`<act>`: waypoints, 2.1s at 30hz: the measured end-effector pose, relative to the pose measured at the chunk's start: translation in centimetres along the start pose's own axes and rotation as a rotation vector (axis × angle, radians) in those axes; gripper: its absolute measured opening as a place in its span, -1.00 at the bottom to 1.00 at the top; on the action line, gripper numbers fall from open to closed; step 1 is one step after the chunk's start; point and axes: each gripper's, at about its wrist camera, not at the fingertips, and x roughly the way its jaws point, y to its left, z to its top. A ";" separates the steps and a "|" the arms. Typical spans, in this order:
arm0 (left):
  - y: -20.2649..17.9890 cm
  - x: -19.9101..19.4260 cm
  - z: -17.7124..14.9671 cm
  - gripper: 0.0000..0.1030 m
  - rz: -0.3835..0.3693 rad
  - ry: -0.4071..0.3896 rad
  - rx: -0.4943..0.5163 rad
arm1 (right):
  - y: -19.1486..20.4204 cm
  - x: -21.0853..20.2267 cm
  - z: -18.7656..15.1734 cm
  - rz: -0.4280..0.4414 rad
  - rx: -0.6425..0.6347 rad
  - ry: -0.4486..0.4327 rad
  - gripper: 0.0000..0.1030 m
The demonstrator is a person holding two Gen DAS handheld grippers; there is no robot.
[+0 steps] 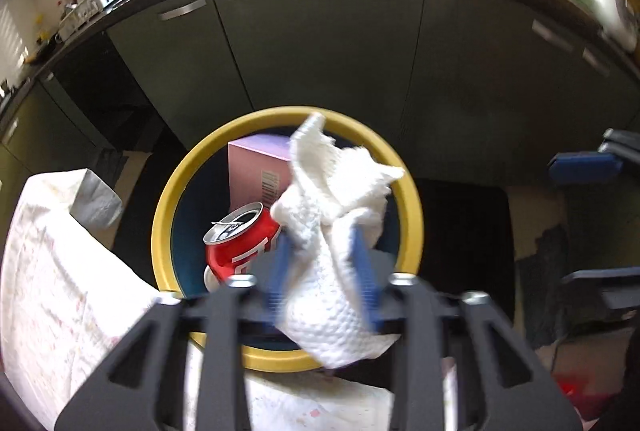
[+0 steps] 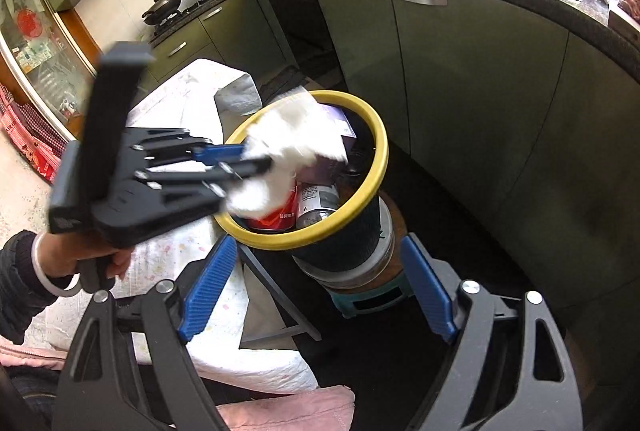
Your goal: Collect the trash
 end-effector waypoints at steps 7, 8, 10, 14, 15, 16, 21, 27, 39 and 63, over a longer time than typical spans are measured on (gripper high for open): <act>1.3 -2.3 -1.0 0.61 0.081 -0.054 -0.043 | 0.1 -0.5 -0.4 -0.002 0.003 -0.013 0.57; 1.6 -3.2 -1.4 0.61 0.090 -0.074 -0.062 | 0.3 -0.5 -0.5 0.000 0.000 -0.013 0.57; 3.5 -6.2 -2.9 0.62 0.101 -0.128 -0.105 | 0.7 -0.4 -0.7 0.005 -0.009 -0.012 0.57; 5.9 -12.6 -6.8 0.82 0.121 -0.243 -0.219 | 2.2 -0.1 -1.1 0.020 -0.030 -0.013 0.58; 6.3 -14.3 -8.1 0.89 0.149 -0.268 -0.246 | 2.7 -0.2 -1.1 0.024 -0.038 -0.016 0.59; 6.7 -15.7 -9.3 0.91 0.171 -0.287 -0.268 | 3.4 -0.2 -1.1 0.028 -0.050 -0.020 0.59; 8.6 -22.9 -17.3 0.91 0.258 -0.359 -0.406 | 7.7 -1.0 -0.9 0.047 -0.122 -0.081 0.59; 10.1 -30.3 -27.1 0.91 0.451 -0.395 -0.621 | 13.2 -3.8 -1.7 0.020 -0.215 -0.204 0.83; 8.1 -39.2 -38.7 0.91 0.652 -0.421 -0.812 | 21.1 -7.8 -5.3 0.003 -0.383 -0.336 0.87; 4.5 -42.1 -40.5 0.91 0.676 -0.491 -0.830 | 22.0 -7.5 -6.3 -0.012 -0.385 -0.331 0.87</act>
